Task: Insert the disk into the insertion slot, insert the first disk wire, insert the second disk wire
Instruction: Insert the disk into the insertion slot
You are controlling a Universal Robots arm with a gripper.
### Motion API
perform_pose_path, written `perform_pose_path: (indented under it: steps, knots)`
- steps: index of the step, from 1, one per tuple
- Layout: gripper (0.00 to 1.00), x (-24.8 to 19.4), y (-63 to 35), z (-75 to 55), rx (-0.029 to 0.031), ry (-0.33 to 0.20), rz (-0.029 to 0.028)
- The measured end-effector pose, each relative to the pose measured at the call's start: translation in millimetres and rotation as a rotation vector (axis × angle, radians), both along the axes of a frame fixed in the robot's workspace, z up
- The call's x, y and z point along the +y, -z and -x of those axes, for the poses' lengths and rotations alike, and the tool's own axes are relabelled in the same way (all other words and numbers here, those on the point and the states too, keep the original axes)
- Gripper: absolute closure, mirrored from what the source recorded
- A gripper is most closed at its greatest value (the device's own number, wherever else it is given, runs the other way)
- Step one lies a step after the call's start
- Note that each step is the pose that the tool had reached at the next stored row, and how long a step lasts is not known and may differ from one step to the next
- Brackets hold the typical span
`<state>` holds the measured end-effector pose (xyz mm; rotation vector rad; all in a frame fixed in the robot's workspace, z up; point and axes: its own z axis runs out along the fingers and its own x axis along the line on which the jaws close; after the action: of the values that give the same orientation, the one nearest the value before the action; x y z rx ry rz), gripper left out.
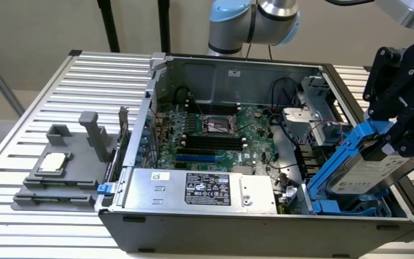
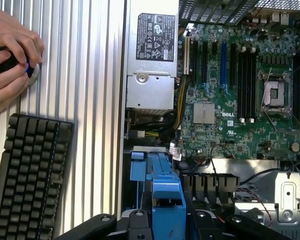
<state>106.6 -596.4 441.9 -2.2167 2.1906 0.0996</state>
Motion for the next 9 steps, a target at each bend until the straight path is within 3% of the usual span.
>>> perform_pose_path:
  steps: [9]
  knots:
    - [0.67,0.0,6.8,0.0,0.0,0.0,-0.0042]
